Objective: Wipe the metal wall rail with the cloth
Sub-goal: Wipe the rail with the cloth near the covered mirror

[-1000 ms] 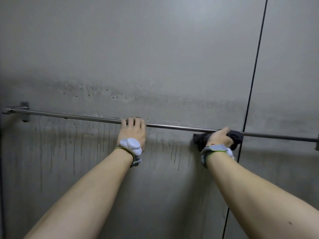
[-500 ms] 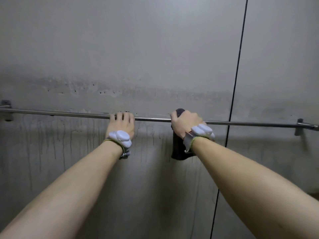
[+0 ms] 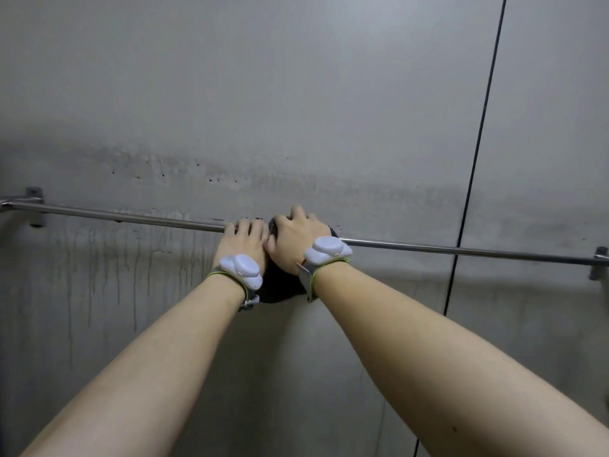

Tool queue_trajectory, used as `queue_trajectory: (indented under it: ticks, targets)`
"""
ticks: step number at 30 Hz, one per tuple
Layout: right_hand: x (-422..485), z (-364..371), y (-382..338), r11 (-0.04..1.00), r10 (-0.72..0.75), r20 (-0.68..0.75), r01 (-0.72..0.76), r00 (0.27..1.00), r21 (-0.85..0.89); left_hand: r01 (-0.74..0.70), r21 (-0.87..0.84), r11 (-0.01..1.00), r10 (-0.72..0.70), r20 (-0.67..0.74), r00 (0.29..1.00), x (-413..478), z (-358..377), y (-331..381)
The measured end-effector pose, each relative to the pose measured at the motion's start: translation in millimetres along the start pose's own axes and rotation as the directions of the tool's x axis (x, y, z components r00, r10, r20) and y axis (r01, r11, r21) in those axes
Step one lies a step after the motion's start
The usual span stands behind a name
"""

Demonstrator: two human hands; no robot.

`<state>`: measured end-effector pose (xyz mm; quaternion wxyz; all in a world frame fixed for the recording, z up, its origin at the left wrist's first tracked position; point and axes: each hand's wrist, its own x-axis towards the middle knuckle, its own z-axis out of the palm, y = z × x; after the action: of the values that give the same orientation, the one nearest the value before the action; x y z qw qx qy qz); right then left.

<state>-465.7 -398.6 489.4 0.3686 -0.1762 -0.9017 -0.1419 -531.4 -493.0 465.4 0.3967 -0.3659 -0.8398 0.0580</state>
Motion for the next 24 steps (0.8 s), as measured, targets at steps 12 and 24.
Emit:
queue_trajectory:
  ticks: [12,24]
  targets:
    - [-67,-36,194,0.885,0.462,0.054,-0.455,0.885,-0.103,0.053,-0.122,0.991,-0.058,-0.044,0.997,0,-2,0]
    - [19,-12,11,0.987,0.15,0.125,-0.155,0.981,0.031,0.12,-0.173,0.978,-0.138,-0.095,0.986,-16,31,-53]
